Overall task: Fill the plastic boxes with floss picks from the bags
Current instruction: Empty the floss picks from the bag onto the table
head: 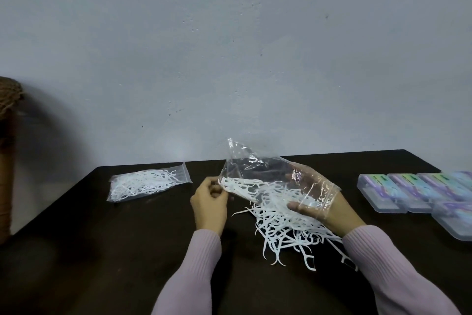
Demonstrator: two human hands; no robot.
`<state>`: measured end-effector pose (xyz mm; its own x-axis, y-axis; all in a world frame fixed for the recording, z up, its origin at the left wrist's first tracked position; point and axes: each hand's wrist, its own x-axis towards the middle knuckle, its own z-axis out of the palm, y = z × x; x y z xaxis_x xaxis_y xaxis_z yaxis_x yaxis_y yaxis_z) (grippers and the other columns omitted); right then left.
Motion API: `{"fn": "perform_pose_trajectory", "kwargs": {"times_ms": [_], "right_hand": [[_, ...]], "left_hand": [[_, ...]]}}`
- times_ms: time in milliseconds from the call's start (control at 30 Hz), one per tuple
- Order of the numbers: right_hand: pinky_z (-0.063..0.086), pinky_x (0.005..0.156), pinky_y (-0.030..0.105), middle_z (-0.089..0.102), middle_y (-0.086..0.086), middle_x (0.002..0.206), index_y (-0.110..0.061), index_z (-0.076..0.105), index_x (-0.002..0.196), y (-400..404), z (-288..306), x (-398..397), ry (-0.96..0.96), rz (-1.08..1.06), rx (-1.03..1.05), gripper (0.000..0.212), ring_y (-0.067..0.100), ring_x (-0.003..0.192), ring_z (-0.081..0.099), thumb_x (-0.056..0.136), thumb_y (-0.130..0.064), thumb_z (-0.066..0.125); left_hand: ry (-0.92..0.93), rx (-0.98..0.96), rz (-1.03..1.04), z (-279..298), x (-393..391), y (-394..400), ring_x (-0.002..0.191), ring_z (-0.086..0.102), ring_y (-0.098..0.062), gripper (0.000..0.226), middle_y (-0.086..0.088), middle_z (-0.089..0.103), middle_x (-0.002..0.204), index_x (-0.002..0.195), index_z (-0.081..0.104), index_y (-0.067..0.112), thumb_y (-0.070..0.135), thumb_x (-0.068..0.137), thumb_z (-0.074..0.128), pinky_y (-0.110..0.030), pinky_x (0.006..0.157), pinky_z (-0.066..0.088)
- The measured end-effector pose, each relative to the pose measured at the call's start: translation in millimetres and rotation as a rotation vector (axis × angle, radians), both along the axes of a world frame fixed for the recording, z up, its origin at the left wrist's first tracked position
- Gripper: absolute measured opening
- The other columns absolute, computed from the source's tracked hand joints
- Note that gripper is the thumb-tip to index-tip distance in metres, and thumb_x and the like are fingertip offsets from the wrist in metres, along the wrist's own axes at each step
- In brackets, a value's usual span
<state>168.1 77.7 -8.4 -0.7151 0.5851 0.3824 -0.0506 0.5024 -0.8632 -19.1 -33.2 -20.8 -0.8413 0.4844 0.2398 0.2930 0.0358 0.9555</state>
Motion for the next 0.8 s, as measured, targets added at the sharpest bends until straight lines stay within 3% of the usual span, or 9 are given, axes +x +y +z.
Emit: {"fn": "perform_pose_trajectory", "kwargs": {"times_ms": [100,200,333,467,533,633,800], "right_hand": [[0.042,0.081,0.008,0.060,-0.028,0.111,-0.048,0.045,0.119,2.0,-1.2,-0.5,-0.012,-0.023,0.003,0.070,-0.012,0.107,0.053,0.060,-0.034,0.080],[0.043,0.080,0.007,0.057,-0.024,0.113,-0.049,0.042,0.120,2.0,-0.8,-0.9,-0.024,-0.033,-0.001,0.071,-0.016,0.105,0.052,0.060,-0.033,0.076],[0.044,0.076,0.001,0.053,-0.023,0.113,-0.047,0.040,0.118,0.6,-0.9,-1.2,-0.020,-0.029,-0.017,0.071,-0.021,0.097,0.053,0.061,-0.027,0.076],[0.042,0.070,-0.002,0.047,-0.026,0.113,-0.043,0.036,0.124,1.9,-2.2,-1.5,-0.026,-0.035,-0.020,0.072,-0.019,0.095,0.050,0.067,-0.021,0.075],[0.042,0.070,0.000,0.047,-0.027,0.112,-0.047,0.036,0.120,1.1,-2.2,-1.1,-0.029,-0.037,-0.028,0.071,-0.019,0.095,0.049,0.069,-0.017,0.075],[0.046,0.079,0.007,0.052,-0.024,0.113,-0.049,0.039,0.115,0.2,-2.6,-0.1,-0.033,-0.032,-0.042,0.070,-0.015,0.098,0.053,0.061,-0.026,0.077],[0.042,0.081,0.005,0.059,-0.017,0.115,-0.054,0.039,0.119,2.5,-6.6,-1.9,-0.108,-0.041,0.035,0.079,-0.011,0.106,0.054,0.054,-0.049,0.083]], "left_hand": [[-0.339,0.198,-0.200,3.0,-1.4,1.0,0.083,0.065,-0.012,0.022,-0.005,0.070,0.091,0.090,0.064,0.010,-0.007,0.089,0.052,-0.017,0.066,0.053],[-0.502,0.316,-0.312,8.2,0.1,-2.0,0.090,0.063,-0.016,0.023,-0.006,0.070,0.091,0.089,0.064,0.006,-0.005,0.090,0.044,-0.025,0.076,0.053],[-0.565,0.433,-0.360,12.8,1.0,-5.6,0.092,0.065,-0.019,0.020,-0.008,0.072,0.092,0.087,0.067,0.009,0.010,0.093,0.047,-0.033,0.087,0.051],[-0.594,0.480,-0.395,13.3,-0.9,-5.4,0.087,0.069,-0.014,0.014,-0.003,0.074,0.089,0.089,0.068,0.013,0.019,0.088,0.056,-0.031,0.085,0.051],[-0.601,0.493,-0.410,12.6,-1.6,-5.7,0.092,0.068,-0.014,0.022,-0.005,0.073,0.096,0.096,0.068,0.013,0.025,0.079,0.060,-0.030,0.085,0.051],[-0.576,0.484,-0.364,10.9,-3.2,-5.5,0.094,0.066,-0.013,0.032,-0.005,0.071,0.104,0.104,0.067,0.012,0.021,0.073,0.065,-0.028,0.089,0.050],[-0.595,0.487,-0.317,9.3,-6.4,-5.4,0.089,0.063,-0.008,0.021,0.005,0.071,0.087,0.098,0.067,0.018,0.009,0.080,0.063,-0.025,0.089,0.046]]}}
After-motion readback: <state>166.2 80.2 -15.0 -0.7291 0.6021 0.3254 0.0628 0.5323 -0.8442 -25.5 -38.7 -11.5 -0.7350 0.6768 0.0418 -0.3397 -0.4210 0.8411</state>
